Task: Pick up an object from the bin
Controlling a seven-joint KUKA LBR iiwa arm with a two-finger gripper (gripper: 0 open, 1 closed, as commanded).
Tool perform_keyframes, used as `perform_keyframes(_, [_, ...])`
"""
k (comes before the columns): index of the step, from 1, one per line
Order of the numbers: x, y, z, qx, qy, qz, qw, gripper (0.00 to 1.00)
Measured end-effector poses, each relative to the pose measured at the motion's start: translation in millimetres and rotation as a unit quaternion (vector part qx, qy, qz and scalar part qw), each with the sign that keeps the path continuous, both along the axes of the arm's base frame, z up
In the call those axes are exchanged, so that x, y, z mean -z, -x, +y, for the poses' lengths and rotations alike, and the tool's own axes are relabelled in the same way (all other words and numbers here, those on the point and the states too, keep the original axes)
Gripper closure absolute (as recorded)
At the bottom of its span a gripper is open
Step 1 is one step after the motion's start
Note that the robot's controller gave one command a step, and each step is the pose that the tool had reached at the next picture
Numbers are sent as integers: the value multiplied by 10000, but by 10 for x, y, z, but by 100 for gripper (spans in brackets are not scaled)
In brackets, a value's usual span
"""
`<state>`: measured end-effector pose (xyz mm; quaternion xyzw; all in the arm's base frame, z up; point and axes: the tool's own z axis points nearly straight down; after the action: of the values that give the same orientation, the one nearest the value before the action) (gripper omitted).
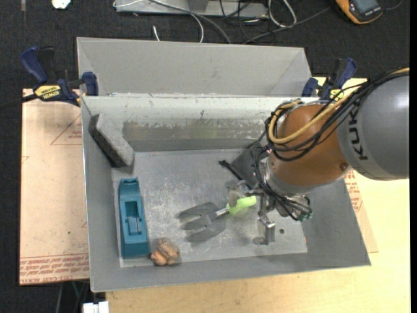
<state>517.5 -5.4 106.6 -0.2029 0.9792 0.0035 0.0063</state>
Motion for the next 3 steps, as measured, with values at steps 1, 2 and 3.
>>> perform_keyframes(1, [-364,-171,610,378,1,42,9993,0])
perform_keyframes(2, [-284,-449,841,-399,10,12,9992,0])
perform_keyframes(3, [-165,-239,971,-623,-4,5,9981,0])
